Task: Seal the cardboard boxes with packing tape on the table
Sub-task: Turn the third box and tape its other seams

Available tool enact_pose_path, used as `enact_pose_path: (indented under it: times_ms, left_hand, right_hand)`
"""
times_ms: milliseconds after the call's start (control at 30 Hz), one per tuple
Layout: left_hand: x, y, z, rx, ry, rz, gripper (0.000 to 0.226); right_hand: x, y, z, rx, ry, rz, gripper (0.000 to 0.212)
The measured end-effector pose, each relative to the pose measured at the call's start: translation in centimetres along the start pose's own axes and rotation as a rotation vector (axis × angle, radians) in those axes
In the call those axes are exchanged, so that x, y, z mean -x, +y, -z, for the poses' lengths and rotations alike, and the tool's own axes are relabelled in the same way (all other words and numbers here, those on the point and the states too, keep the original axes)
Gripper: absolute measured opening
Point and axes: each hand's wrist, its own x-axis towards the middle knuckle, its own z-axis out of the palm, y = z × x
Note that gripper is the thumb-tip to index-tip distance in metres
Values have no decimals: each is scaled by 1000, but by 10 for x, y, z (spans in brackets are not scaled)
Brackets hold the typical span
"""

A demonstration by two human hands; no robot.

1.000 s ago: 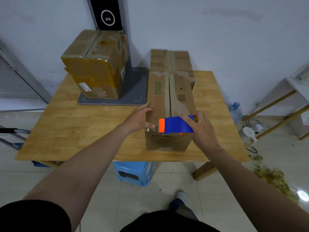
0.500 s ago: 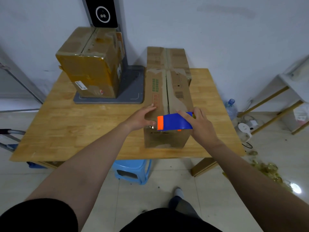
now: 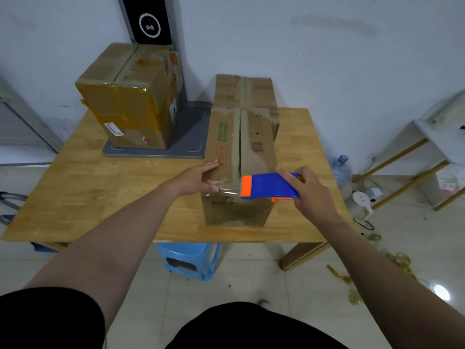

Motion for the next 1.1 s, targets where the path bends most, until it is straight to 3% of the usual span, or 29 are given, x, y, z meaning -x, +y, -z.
enact_pose_path:
  times_ms: [467, 700, 1100]
  left_hand:
    - [9, 18, -6, -102, 17, 64, 95]
    - [3, 25, -33, -135, 185, 200, 122]
    - [-13, 73, -50, -281, 127, 356, 138]
  right_hand:
    - [-4, 11, -5, 44, 32, 66, 82]
    - [-6, 9, -8, 44, 68, 63, 79]
    - [-5, 13, -13, 24, 38, 38, 80]
